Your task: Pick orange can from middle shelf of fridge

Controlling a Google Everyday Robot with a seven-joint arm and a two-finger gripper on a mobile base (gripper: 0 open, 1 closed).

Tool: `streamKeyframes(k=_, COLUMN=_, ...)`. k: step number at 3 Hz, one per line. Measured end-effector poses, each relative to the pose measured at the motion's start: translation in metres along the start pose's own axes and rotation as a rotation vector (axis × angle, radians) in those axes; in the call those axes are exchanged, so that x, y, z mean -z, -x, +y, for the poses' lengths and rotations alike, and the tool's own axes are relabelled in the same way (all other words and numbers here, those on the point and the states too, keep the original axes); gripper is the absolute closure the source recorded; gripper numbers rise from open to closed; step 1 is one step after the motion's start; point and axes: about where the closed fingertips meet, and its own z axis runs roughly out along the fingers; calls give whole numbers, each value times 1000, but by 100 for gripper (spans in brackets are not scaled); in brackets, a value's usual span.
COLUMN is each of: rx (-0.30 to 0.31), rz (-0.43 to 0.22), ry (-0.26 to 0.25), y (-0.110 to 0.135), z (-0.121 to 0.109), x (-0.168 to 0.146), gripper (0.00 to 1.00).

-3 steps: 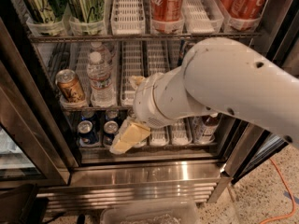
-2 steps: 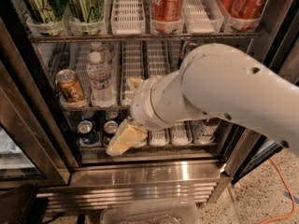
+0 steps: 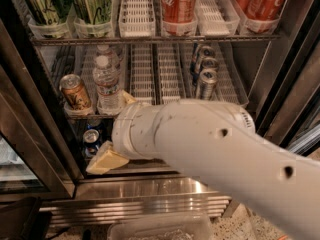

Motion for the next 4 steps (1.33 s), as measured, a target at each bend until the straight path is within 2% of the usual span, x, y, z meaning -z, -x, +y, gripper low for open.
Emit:
streamKeyframes(k=1, rx=-23, rz=-42, ry=-83, y=13, z=-1, x=-8, gripper=0)
streamKeyframes(k=2, rx=-53, rz=-92, ry=-110, y=24, z=4, x=-25, gripper=0)
streamKeyframes(k=3, rx=-53, rz=-93, ry=-111, y=24, z=4, x=-25, gripper=0)
streamKeyframes(k=4, rx=-86, rz=-126, ry=-160, y=25, z=3, x=-27, gripper=0)
